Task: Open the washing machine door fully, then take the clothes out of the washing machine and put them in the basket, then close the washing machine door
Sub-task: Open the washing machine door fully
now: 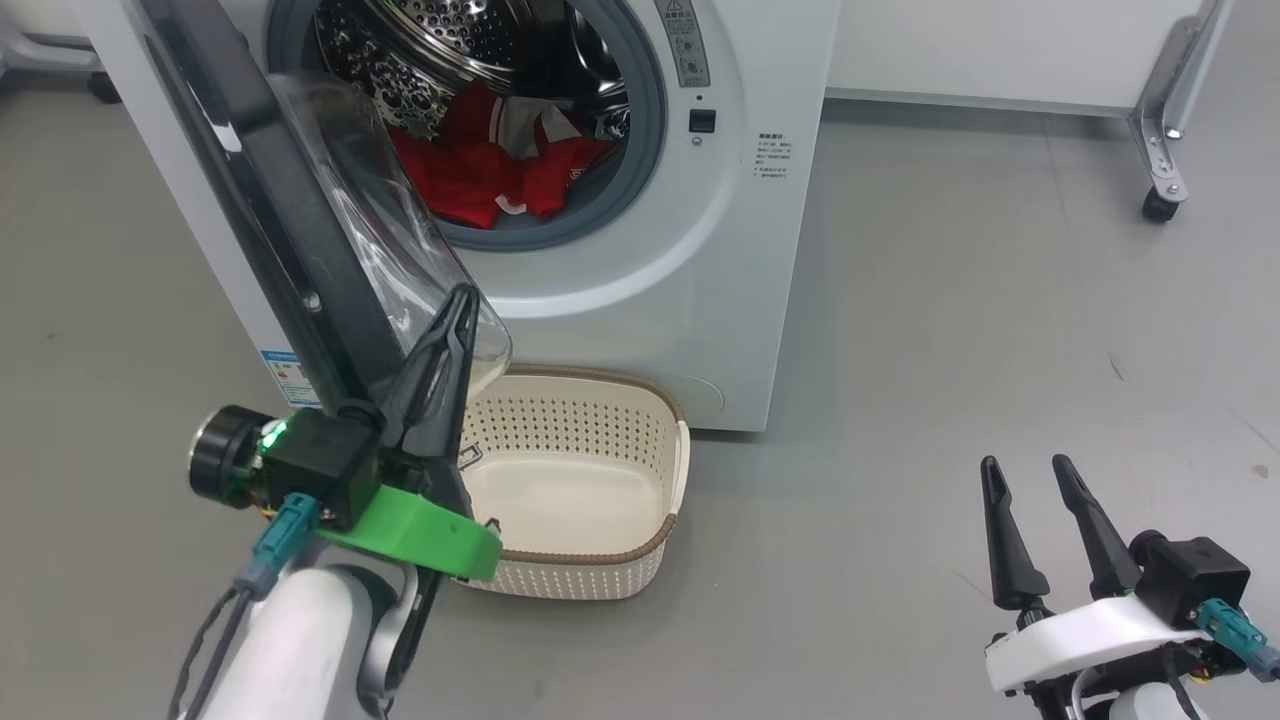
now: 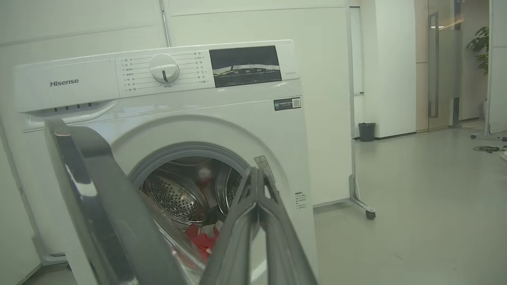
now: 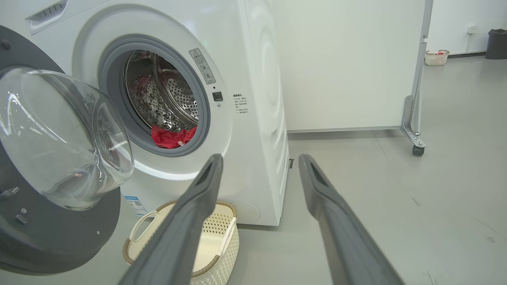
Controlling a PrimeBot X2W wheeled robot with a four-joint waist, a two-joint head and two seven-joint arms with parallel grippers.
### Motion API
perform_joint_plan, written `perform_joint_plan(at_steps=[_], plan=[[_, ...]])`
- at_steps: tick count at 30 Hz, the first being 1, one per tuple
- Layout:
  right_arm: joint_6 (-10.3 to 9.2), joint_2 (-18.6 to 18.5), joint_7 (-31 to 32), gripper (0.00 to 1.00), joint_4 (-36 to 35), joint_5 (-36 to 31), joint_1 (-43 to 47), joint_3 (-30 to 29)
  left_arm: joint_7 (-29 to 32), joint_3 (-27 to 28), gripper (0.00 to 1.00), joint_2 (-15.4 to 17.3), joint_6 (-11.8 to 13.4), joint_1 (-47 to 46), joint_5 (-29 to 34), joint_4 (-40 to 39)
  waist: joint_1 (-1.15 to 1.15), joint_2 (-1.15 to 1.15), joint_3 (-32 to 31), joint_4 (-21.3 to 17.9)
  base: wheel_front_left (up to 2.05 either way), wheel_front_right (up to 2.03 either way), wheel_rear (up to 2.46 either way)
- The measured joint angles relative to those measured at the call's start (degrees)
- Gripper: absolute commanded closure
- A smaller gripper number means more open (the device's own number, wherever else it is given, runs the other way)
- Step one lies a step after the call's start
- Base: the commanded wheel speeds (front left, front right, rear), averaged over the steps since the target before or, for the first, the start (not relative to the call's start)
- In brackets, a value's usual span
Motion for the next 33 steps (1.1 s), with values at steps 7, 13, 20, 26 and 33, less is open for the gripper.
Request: perform_joint_plan(at_steps=[7,13,20,26,33], plan=[[0.47,0.5,0.0,0.0,0.2,-0.5,0.0,-0.2,2.0,-1.9,1.0,-0.1,0.0,2.4,0.3,4.0,0.0,0.0,0.3,-0.6,0.0,0.0,0.0],[0.49,0.9,0.0,0.0,0.2,-0.9,0.0,-0.7,3.8,-3.3,1.0,-0.2,0.0,3.4,0.7,8.0,0.0,0.0,0.7,-1.2,0.0,0.0,0.0],[0.74,1.3,0.0,0.0,0.3,-1.0,0.0,-0.9,5.1,-2.9,1.0,-0.2,0.6,3.9,0.7,11.7,0.0,0.0,1.1,-1.7,0.0,0.0,0.0],[0.93,1.4,0.0,0.0,0.3,-1.5,0.0,-1.1,5.5,-0.7,1.0,-0.2,2.1,4.0,0.2,14.1,0.0,0.0,2.0,-2.4,0.0,0.0,0.0],[0.99,1.5,0.0,0.0,0.5,-1.5,0.0,-1.4,5.4,0.2,1.0,-0.5,2.6,3.9,-0.1,16.2,0.0,0.0,2.7,-2.6,0.0,0.0,0.0]])
